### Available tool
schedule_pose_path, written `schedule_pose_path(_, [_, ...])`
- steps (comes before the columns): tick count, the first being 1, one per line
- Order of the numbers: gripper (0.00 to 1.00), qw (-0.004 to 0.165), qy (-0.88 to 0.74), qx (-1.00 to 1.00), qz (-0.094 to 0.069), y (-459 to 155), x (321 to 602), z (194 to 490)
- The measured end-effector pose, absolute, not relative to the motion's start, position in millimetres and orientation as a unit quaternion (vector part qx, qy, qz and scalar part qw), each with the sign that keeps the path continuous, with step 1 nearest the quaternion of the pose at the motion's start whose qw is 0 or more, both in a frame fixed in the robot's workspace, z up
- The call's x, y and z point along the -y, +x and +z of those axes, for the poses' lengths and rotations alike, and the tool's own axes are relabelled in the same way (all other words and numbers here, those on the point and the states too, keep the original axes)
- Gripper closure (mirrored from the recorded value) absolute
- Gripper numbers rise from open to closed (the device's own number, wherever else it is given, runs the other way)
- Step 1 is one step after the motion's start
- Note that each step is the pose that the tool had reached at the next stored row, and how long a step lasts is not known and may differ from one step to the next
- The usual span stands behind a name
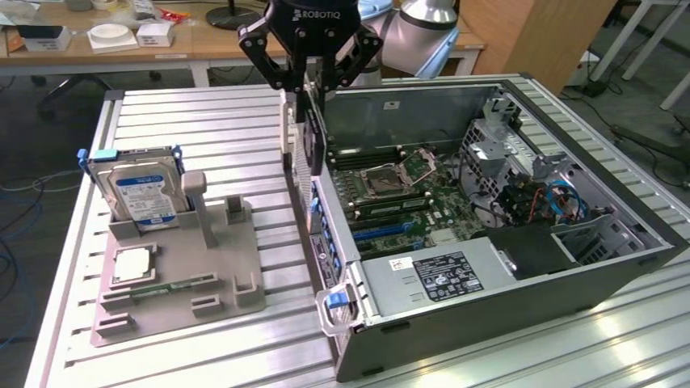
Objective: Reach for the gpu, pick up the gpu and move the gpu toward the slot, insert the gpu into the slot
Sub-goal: 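Pick up the gpu and move the gpu toward the slot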
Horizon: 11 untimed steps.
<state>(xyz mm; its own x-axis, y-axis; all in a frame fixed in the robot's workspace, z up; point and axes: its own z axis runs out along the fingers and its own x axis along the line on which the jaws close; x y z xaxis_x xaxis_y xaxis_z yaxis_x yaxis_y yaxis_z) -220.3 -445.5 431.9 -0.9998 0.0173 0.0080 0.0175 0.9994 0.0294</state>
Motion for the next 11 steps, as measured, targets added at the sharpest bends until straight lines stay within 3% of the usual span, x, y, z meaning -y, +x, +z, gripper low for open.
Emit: schedule_pose_path(11, [0.74, 0.004, -0.008, 1.000, -0.015, -202.6, 445.5, 431.6])
